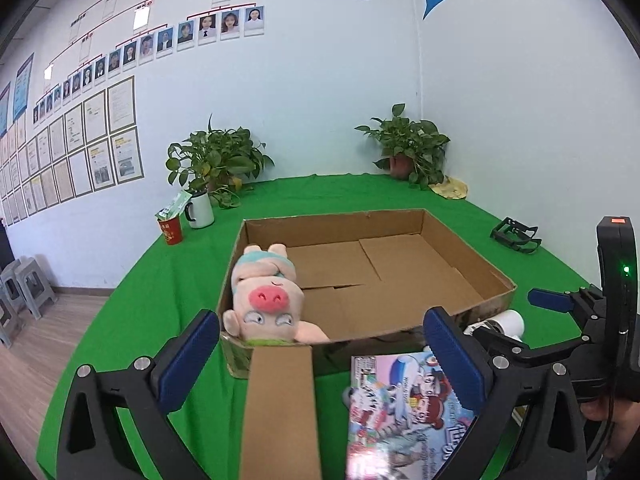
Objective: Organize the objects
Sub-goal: 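Lower the pig into the cardboard box corner and open both tools, then grasp the long cardboard insert tray with the left tool and lift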
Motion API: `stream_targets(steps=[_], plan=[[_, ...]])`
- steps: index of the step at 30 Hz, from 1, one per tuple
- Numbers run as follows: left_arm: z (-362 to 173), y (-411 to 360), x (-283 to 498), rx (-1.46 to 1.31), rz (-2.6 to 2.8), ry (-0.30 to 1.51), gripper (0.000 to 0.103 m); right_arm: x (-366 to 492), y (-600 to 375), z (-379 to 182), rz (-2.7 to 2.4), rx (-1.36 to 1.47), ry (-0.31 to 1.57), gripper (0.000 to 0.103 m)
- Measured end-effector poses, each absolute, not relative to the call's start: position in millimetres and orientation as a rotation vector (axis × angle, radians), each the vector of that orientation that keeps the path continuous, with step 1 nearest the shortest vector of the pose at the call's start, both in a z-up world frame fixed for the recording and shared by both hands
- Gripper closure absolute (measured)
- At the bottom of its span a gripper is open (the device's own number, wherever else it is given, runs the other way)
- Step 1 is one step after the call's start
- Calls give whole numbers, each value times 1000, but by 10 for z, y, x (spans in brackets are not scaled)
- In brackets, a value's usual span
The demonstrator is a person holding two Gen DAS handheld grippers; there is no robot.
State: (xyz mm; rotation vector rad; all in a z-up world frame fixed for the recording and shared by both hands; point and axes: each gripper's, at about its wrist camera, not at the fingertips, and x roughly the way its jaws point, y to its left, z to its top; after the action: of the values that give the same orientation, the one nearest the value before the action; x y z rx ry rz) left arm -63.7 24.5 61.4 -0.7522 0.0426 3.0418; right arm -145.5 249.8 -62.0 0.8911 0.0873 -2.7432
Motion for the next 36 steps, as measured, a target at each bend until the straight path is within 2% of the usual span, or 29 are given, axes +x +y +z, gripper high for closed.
stream_targets(steps=[6,17,24,28,31,36], plan=[[528,328,-621,-797,3004,32,0,-1322,2578,-651,-2744,914,83,1],[317,391,-524,-894,2949,217,0,-1159,2570,-767,-2691,939,50,1],[198,124,-357,-983,3014,173,1,-982,2439,-850,-2438,876,-14,1],[71,26,-225,-1073,3008,233,5,-901,2289,-940,-2302,875,-10,1],[-63,-7,-160,-1152,2972,236,15,-880,2181,-978,-2246,880,-2,1],[-230,99,-67,-1195,2905,338,23,-833,2048,-1025,-2184,890,26,1]])
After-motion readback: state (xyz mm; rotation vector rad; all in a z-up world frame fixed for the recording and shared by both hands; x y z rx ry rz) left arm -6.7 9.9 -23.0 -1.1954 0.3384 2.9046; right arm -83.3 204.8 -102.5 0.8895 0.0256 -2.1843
